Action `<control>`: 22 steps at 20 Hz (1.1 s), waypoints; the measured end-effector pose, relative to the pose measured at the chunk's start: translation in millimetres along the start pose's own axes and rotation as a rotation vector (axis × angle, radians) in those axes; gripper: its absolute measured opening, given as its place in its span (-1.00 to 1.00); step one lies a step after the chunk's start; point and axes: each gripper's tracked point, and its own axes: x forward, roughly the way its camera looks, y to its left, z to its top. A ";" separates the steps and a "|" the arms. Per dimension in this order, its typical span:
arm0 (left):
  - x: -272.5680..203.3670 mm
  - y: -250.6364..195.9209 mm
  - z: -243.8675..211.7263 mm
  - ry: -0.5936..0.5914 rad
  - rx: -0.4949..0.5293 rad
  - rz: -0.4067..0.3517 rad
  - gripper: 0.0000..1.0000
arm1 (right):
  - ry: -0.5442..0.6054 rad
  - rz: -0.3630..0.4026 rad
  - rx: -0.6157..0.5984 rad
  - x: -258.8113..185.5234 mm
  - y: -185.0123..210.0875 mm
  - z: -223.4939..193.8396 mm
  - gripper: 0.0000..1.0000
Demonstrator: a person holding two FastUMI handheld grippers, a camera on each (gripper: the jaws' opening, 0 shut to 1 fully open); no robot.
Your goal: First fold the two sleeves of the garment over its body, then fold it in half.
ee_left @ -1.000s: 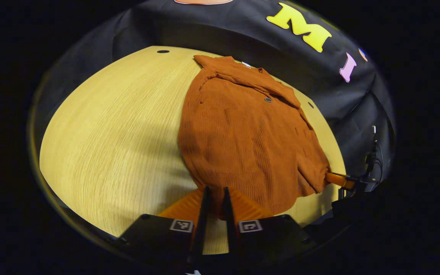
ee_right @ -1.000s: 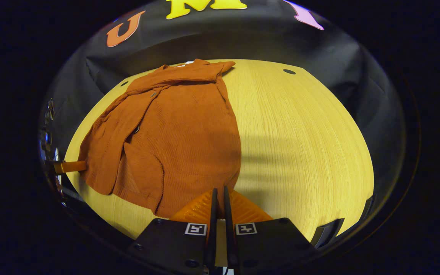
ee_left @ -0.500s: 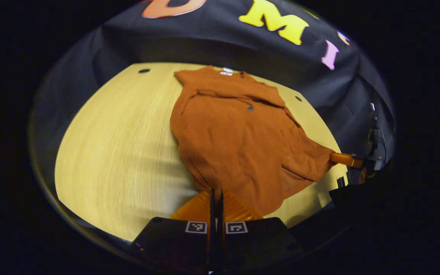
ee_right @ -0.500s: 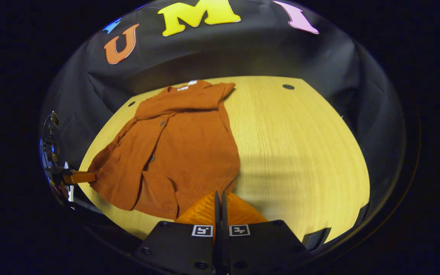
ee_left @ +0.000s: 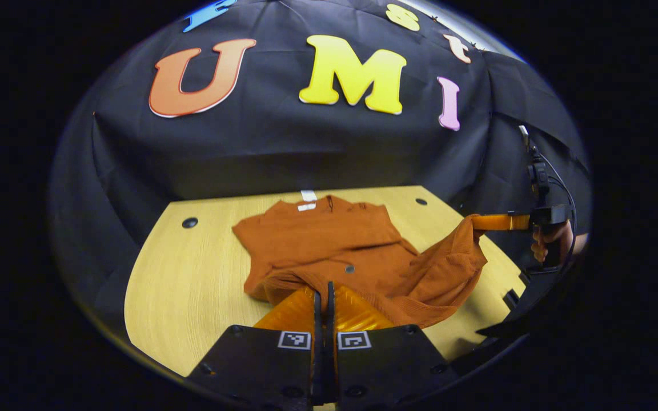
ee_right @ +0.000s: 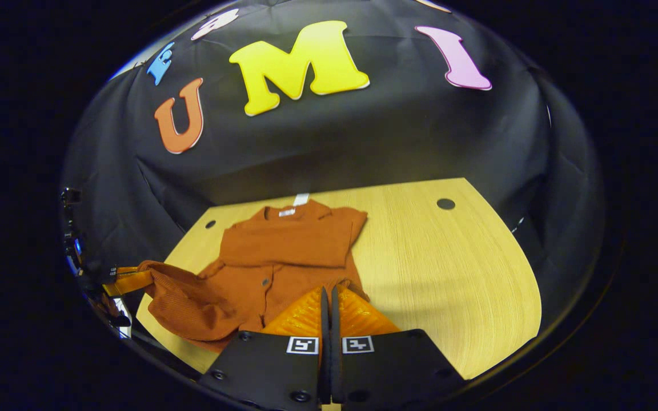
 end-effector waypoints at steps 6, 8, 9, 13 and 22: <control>59.7 45.6 87.3 -0.109 -0.030 0.030 -0.94 | -0.086 0.017 -0.082 60.6 16.7 96.5 -0.99; 86.7 64.9 103.1 -0.110 -0.090 0.042 -0.94 | -0.134 0.022 -0.120 93.3 23.4 131.8 -0.99; 104.2 77.4 112.7 -0.114 -0.111 0.054 -0.94 | -0.142 0.025 -0.138 116.0 26.7 143.9 -1.00; 190.6 127.8 119.4 -0.084 -0.251 0.108 -0.94 | -0.134 -0.013 -0.178 221.9 12.9 165.2 -1.00; 306.8 177.7 76.4 -0.043 -0.118 0.238 -0.94 | -0.131 -0.127 -0.228 340.7 -33.0 131.8 -1.00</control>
